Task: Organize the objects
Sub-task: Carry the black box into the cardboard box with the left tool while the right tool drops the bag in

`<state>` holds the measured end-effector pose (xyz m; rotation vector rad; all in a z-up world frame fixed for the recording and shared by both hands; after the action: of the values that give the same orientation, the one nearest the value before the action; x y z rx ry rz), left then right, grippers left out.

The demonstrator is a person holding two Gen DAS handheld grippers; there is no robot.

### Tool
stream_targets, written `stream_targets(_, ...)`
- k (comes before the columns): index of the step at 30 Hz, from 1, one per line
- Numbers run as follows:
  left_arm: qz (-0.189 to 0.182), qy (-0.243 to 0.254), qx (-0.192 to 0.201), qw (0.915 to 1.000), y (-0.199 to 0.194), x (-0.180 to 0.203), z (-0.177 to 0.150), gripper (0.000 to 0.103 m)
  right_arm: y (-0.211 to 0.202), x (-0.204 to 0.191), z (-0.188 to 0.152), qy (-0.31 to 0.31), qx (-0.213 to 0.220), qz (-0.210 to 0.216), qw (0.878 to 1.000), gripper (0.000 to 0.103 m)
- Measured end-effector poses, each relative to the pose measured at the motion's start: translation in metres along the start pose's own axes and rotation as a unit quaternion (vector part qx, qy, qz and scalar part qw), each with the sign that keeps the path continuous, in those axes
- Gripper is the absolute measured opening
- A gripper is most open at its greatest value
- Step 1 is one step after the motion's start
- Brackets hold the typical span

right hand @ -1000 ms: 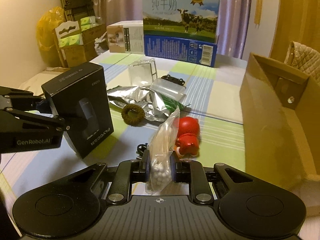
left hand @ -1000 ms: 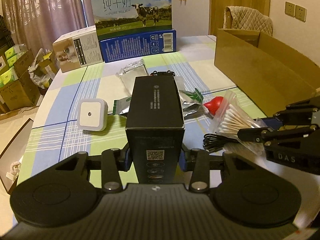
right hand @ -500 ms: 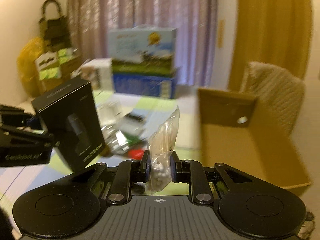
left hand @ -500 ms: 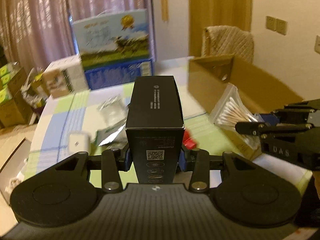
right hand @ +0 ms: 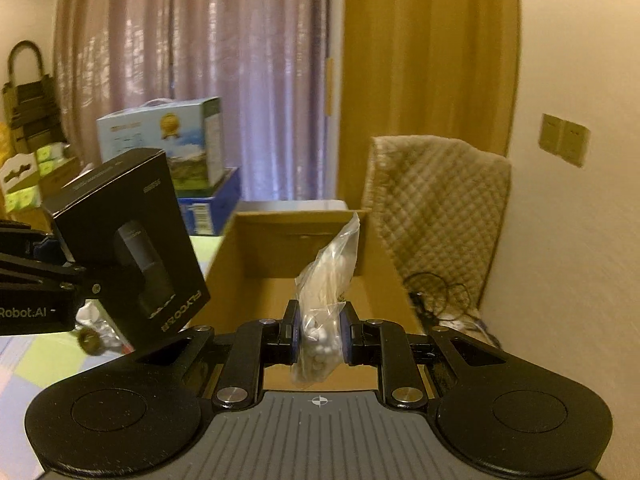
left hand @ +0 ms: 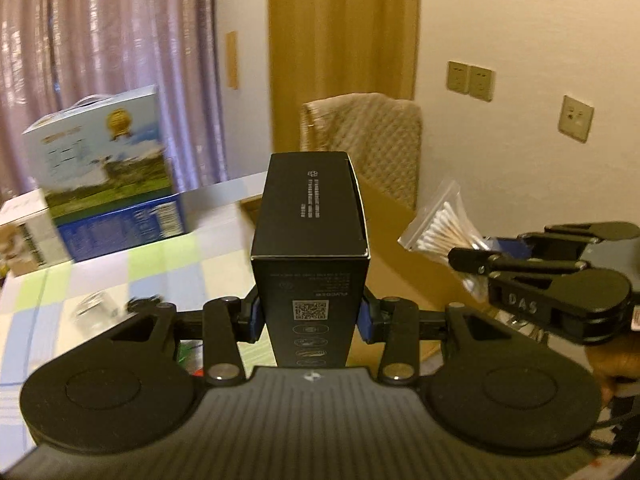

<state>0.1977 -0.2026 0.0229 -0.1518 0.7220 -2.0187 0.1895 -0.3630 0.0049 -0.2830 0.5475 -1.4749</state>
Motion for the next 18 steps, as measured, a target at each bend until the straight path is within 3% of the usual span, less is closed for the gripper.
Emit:
stream_targets(4, -0.012, 0.007, 0.014, 0.9998, 0.021, 0.021, 0.017, 0.039, 0.002, 0.017, -0.003, 0.016, -0.006, -0.009, 1.0, 0.016)
stream_targets(6, -0.014, 0.009, 0.016, 0.9997, 0.029, 0.027, 0.021, 0.05, 0.004, 0.023, -0.007, 0.023, -0.01, -0.009, 1.0, 0.016)
stream_targets(8, -0.013, 0.01, 0.013, 0.9998, 0.033, 0.028, 0.021, 0.053, 0.003, 0.026, -0.011, 0.025, -0.013, -0.008, 1.0, 0.016)
stream_targets(18, 0.009, -0.01, -0.009, 0.9999, 0.019, 0.001, -0.007, 0.06, 0.018, 0.023, -0.011, 0.039, -0.02, 0.004, 0.999, 0.017)
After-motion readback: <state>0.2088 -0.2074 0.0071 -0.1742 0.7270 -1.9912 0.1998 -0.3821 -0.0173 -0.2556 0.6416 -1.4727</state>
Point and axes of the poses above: each gripper's, at about its wrist camera, not at the fingertips, and y roughly the way its jaws point, x to its right, z to its top, the point moved 6 cm from there along y, roughly the way its jaws point, and after that the axes turned 12 degrees about y, right-handed, at the moved point
